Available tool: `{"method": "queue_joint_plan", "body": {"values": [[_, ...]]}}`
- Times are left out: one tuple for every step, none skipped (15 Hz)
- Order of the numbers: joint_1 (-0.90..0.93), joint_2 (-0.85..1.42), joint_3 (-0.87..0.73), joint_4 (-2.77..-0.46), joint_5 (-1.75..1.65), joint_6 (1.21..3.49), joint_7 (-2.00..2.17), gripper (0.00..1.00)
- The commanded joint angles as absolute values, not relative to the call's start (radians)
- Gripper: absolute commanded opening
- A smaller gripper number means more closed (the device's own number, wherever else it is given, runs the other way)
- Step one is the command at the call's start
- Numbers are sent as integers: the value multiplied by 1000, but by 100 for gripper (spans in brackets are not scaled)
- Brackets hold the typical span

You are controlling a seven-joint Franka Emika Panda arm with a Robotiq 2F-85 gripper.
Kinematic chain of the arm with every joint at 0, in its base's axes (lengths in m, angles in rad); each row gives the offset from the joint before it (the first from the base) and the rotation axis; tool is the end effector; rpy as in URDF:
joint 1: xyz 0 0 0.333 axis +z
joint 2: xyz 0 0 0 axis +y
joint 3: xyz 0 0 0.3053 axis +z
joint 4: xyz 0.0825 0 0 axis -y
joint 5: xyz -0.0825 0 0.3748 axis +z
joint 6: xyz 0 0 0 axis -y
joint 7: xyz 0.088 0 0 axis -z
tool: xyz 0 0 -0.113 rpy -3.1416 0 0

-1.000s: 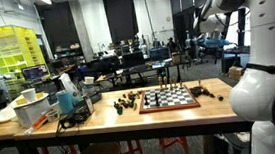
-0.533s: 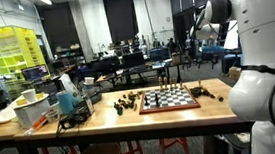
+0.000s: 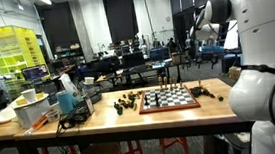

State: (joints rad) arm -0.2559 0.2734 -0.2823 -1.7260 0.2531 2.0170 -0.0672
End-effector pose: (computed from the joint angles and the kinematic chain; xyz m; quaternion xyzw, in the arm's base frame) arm 0.5529 -0.2965 0.4194 -0.9572 0.2784 -0.0378 0.0692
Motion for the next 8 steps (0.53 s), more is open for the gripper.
{"method": "queue_joint_plan", "body": {"values": [[-279,274,-258,-1721,246,2014,-63,100],[-279,274,-257,-1721,246,2014,-63,100],[-281,281,-258,-1715,247,2023,-62,100],[-290,297,-255,-1696,259,2017,-79,100],[-292,306,-254,-1688,259,2021,-78,100],[-297,312,-250,-1683,267,2026,-85,100],[-299,322,-248,-1674,263,2039,-85,100],[-303,332,-245,-1664,263,2045,-83,100]]}}
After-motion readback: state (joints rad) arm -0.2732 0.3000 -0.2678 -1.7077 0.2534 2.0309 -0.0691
